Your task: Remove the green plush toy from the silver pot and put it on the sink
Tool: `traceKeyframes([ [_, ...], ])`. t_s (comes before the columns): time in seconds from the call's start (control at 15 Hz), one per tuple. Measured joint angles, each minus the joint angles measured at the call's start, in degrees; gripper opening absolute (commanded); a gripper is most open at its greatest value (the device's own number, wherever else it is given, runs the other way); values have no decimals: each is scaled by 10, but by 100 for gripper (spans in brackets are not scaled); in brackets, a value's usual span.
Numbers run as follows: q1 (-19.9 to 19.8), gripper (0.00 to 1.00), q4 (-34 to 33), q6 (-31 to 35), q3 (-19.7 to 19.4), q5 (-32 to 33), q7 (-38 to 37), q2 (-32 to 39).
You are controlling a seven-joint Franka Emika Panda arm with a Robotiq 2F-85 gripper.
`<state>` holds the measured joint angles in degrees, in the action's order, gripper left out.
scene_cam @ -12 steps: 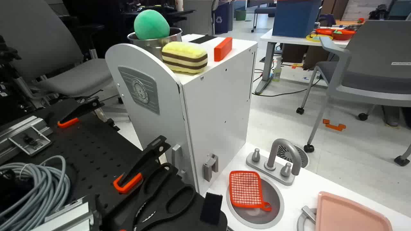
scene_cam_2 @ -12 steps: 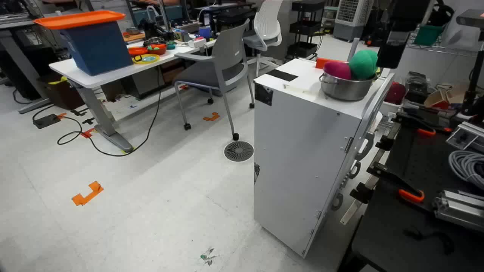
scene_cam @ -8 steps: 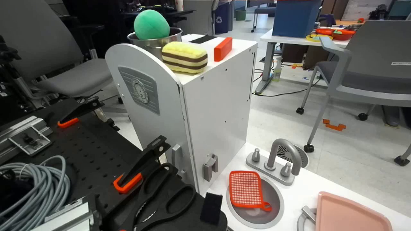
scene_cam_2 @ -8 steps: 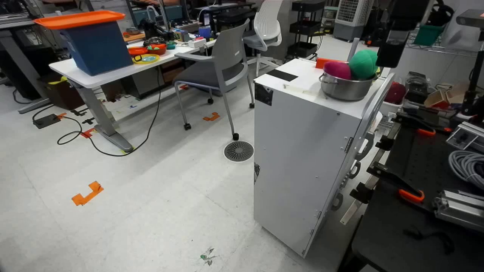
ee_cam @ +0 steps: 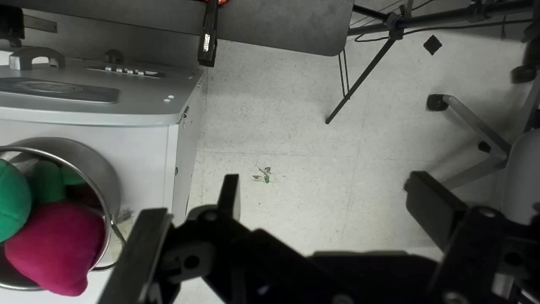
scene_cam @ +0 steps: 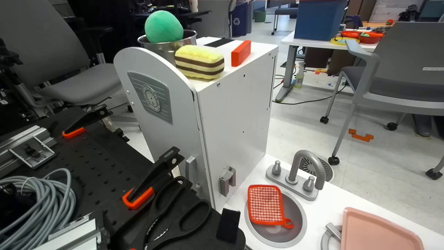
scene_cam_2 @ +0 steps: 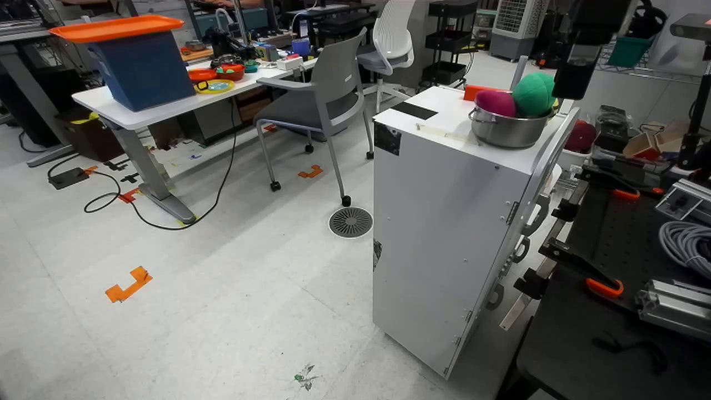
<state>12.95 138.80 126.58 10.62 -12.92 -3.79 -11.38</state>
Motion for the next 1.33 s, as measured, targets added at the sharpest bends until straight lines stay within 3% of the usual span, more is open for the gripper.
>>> traceKeyframes([
  [0.8,-7,100,1,0,0,4,-1,-2],
  [1.33,-41,100,3,-2,-1,87,-66,-33],
])
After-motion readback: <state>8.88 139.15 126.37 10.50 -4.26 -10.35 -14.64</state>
